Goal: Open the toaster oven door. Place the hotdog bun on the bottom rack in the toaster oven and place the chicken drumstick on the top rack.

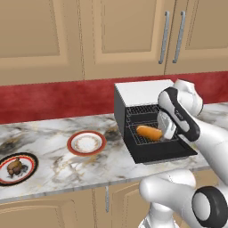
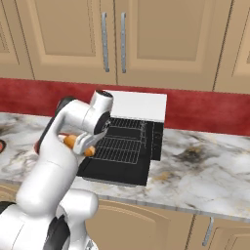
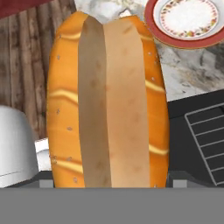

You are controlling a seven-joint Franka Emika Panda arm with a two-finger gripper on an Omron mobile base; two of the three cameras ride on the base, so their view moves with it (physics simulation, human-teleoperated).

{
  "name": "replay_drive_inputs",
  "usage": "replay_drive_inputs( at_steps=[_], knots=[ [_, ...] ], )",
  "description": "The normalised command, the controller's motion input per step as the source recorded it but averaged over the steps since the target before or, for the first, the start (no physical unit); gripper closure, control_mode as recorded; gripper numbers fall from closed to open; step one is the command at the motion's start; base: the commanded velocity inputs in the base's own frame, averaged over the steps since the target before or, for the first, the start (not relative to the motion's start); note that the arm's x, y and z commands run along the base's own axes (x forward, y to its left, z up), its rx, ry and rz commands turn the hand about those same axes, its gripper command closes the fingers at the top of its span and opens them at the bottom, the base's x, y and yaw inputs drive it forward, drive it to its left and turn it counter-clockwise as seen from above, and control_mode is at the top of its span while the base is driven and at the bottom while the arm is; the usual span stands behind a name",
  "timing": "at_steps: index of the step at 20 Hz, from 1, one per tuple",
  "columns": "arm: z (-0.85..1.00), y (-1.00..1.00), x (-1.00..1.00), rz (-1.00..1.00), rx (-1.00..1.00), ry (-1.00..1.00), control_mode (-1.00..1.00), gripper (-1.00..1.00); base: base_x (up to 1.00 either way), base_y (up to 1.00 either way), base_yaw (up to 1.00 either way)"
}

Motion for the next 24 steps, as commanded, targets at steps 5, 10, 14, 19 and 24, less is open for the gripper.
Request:
replay_drive_inputs(
  at_steps=[5,10,14,19,24],
  knots=[
    [-0.03,-0.31,0.29,0.08,-0.03,0.1,-1.0,1.0,0.0,0.0,0.0],
    [-0.11,-0.16,0.34,0.08,-0.05,0.04,-1.0,1.0,0.0,0.0,0.0],
    [-0.21,-0.16,0.2,0.05,-0.08,0.0,-1.0,1.0,0.0,0.0,0.0],
    [-0.3,-0.16,0.08,0.01,-0.06,0.0,-1.0,1.0,0.0,0.0,0.0],
    [-0.15,-0.11,0.24,0.0,0.0,-0.01,-1.0,1.0,0.0,0.0,0.0]
  ],
)
